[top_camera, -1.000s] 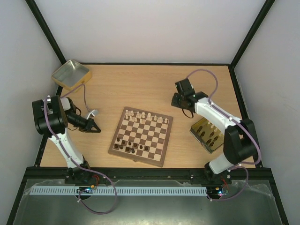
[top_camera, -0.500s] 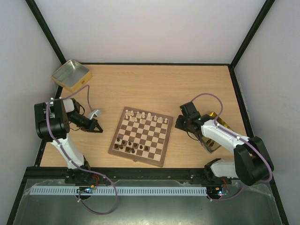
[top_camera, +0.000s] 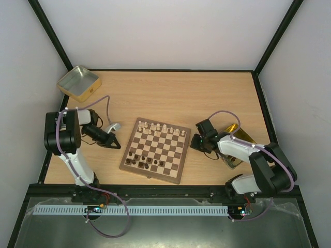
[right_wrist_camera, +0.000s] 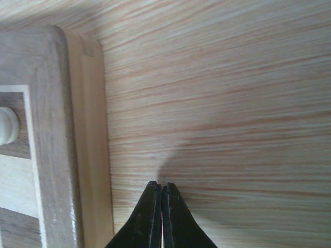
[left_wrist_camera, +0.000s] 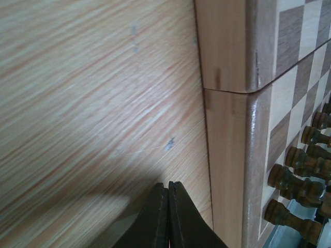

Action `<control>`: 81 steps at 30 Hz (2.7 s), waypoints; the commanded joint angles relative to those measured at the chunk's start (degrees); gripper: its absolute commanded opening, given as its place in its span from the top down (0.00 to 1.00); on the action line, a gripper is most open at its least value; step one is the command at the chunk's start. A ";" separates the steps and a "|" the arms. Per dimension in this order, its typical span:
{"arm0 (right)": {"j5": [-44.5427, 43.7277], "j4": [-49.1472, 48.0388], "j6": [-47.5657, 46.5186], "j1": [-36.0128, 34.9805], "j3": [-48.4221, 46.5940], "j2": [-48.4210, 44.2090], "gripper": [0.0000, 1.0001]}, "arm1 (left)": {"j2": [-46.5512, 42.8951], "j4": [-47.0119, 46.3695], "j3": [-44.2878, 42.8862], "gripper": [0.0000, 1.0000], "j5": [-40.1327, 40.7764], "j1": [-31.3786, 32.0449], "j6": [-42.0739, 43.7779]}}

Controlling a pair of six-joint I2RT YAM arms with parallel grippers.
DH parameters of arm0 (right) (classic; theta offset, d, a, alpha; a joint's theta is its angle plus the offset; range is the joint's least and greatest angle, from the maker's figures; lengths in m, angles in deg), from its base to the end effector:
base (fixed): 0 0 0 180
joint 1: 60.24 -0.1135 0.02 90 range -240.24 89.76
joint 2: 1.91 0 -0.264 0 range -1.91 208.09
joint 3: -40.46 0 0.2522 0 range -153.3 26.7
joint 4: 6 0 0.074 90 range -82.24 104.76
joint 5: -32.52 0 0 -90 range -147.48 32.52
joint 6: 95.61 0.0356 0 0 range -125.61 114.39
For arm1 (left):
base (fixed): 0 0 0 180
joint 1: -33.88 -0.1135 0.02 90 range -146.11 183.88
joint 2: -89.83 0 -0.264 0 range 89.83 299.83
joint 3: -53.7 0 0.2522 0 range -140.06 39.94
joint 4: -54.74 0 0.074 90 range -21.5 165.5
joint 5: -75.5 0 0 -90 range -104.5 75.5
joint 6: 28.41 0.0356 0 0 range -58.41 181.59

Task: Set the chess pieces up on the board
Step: Adjust the chessboard at the center of the board.

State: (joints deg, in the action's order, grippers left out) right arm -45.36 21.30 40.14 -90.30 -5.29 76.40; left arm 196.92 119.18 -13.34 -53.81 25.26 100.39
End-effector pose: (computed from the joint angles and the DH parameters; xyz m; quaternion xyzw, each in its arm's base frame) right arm 0.1985 0.1235 0.1422 0.1039 0.9550 0.2393 0.1414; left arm 0.2656 0.0175 0.1052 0.2023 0.9130 -0.3533 0.0254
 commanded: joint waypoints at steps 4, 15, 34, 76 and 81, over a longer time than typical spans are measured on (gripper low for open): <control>2.25 -5.24 0.41 -0.40 0.07 3.96 0.98 | 2.19 -4.48 2.95 0.98 8.89 3.75 0.99; 4.15 -6.40 -0.63 -0.43 -6.10 10.58 0.98 | 2.67 -1.90 3.88 0.98 7.80 7.82 4.08; 3.20 -5.32 -3.09 1.60 -10.85 16.12 0.98 | 3.66 -2.35 1.22 0.98 4.99 11.44 3.96; -12.66 22.63 -8.00 10.99 -14.07 -11.06 0.91 | 4.72 -14.08 -4.73 0.98 10.37 10.85 -9.54; -11.27 23.93 -6.74 10.95 -13.01 -10.63 0.73 | 2.68 -15.31 -2.42 0.98 11.76 9.30 -9.05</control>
State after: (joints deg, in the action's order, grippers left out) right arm -56.99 41.84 32.06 -79.46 -19.06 65.88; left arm 198.77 112.10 -18.72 -54.48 36.39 90.71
